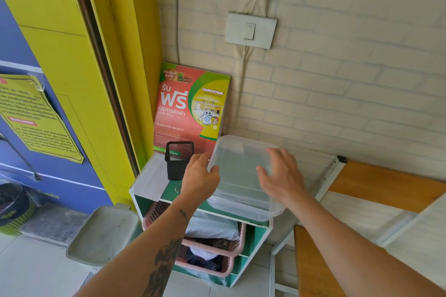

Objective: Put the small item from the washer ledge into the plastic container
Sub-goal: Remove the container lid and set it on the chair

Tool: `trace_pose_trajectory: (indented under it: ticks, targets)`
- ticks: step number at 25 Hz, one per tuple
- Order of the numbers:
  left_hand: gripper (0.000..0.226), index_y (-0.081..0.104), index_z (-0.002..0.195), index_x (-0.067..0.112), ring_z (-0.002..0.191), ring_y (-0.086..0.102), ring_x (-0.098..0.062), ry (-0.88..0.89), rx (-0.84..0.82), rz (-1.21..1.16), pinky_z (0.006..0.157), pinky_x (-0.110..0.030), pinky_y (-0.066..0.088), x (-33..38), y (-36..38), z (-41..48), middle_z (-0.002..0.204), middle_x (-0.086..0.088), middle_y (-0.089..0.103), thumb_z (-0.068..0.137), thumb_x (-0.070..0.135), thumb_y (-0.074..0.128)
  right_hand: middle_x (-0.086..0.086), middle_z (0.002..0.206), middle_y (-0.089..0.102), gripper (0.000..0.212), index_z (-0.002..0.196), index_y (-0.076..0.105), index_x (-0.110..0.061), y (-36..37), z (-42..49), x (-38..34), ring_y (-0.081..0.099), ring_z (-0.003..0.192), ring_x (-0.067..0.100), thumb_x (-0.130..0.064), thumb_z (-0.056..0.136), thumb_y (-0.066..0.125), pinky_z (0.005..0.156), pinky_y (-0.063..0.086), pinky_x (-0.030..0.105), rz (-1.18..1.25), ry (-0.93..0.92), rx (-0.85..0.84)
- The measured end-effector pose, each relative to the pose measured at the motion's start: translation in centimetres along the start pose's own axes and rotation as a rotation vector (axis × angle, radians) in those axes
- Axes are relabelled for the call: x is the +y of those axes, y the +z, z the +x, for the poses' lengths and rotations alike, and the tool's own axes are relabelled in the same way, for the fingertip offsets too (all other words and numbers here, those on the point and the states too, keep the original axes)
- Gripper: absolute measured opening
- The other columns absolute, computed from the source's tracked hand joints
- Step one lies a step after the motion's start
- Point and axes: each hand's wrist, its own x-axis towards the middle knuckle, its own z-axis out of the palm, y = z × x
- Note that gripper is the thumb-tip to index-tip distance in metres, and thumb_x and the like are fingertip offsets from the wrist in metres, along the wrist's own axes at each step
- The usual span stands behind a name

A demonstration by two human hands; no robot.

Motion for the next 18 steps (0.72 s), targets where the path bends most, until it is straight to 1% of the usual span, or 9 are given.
trace_pose_trajectory:
  ticks: [2, 5, 8, 9, 11, 13, 14, 16, 18]
  targets:
    - [0.051, 0.046, 0.141, 0.013, 0.123, 0.051, -0.025, -0.020, -0.051, 0.032, 0.103, -0.041, 0.042, 0.5, -0.1, 0.0, 0.141, -0.004, 0.048, 0.092, 0.026, 0.054, 0.006, 0.139, 0.045, 0.063, 0.141, 0.039, -0.023, -0.1, 0.6, 2.0, 0.047, 0.123, 0.028, -0.049, 0.086, 0.053, 0.098, 0.047, 0.049, 0.131, 0.243, -0.057]
    - [0.053, 0.040, 0.145, 0.013, 0.130, 0.047, -0.027, -0.041, -0.102, 0.034, 0.108, -0.042, 0.037, 0.7, -0.1, -0.2, 0.145, -0.006, 0.047, 0.095, 0.025, 0.050, 0.006, 0.131, 0.055, 0.057, 0.135, 0.044, -0.028, -0.1, 0.4, 3.0, 0.057, 0.110, 0.027, -0.048, 0.083, 0.057, 0.091, 0.053, 0.051, 0.442, 0.431, -0.119]
    - [0.047, 0.044, 0.142, 0.013, 0.115, 0.052, -0.024, -0.033, -0.124, -0.004, 0.103, -0.042, 0.042, 1.1, 0.0, -0.4, 0.137, -0.007, 0.054, 0.096, 0.022, 0.048, 0.006, 0.151, 0.042, 0.066, 0.150, 0.033, -0.022, 0.6, -0.4, 2.8, 0.044, 0.133, 0.030, -0.038, 0.091, 0.058, 0.106, 0.042, 0.049, 0.518, 0.456, -0.152]
    - [0.046, 0.045, 0.141, 0.013, 0.107, 0.052, -0.022, -0.031, -0.124, -0.021, 0.101, -0.042, 0.045, 1.2, 0.1, -0.5, 0.134, -0.007, 0.056, 0.095, 0.021, 0.048, 0.005, 0.152, 0.040, 0.066, 0.151, 0.031, -0.021, 0.8, -0.5, 2.7, 0.042, 0.135, 0.029, -0.036, 0.092, 0.058, 0.107, 0.040, 0.049, 0.515, 0.457, -0.141]
    - [0.046, 0.044, 0.141, 0.013, 0.101, 0.050, -0.019, -0.039, -0.128, -0.040, 0.098, -0.042, 0.047, 1.3, 0.2, -0.6, 0.131, -0.008, 0.057, 0.095, 0.019, 0.048, 0.003, 0.134, 0.049, 0.056, 0.145, 0.038, -0.016, 1.0, -0.6, 2.5, 0.049, 0.119, 0.024, -0.027, 0.094, 0.057, 0.098, 0.044, 0.043, 0.509, 0.436, -0.108]
    - [0.049, 0.042, 0.143, 0.014, 0.101, 0.050, -0.020, -0.059, -0.126, -0.058, 0.096, -0.041, 0.048, 1.2, 0.3, -0.6, 0.132, -0.008, 0.057, 0.095, 0.018, 0.048, 0.000, 0.110, 0.046, 0.043, 0.135, 0.046, -0.012, 0.9, -0.7, 2.5, 0.044, 0.100, 0.016, -0.019, 0.094, 0.057, 0.086, 0.040, 0.036, 0.491, 0.403, -0.082]
    - [0.050, 0.042, 0.144, 0.014, 0.100, 0.051, -0.020, -0.068, -0.121, -0.069, 0.094, -0.039, 0.049, 1.2, 0.2, -0.7, 0.132, -0.008, 0.058, 0.094, 0.018, 0.049, -0.002, 0.107, 0.044, 0.041, 0.132, 0.047, -0.012, 0.8, -0.7, 2.5, 0.042, 0.098, 0.014, -0.018, 0.093, 0.057, 0.084, 0.039, 0.034, 0.485, 0.386, -0.069]
    - [0.051, 0.043, 0.144, 0.015, 0.098, 0.052, -0.020, -0.065, -0.106, -0.083, 0.086, -0.035, 0.048, 1.1, 0.2, -0.9, 0.131, -0.007, 0.059, 0.094, 0.018, 0.050, -0.005, 0.114, 0.049, 0.043, 0.132, 0.048, -0.017, 0.2, -0.9, 2.0, 0.047, 0.105, 0.014, -0.021, 0.090, 0.059, 0.090, 0.041, 0.034, 0.482, 0.347, -0.049]
    - [0.050, 0.045, 0.143, 0.016, 0.095, 0.055, -0.021, -0.071, -0.086, -0.106, 0.079, -0.031, 0.047, 1.1, 0.2, -1.0, 0.128, -0.007, 0.061, 0.094, 0.018, 0.051, -0.002, 0.127, 0.054, 0.050, 0.134, 0.047, -0.023, -0.1, -1.1, 1.7, 0.051, 0.117, 0.019, -0.030, 0.086, 0.059, 0.098, 0.046, 0.043, 0.485, 0.335, -0.038]
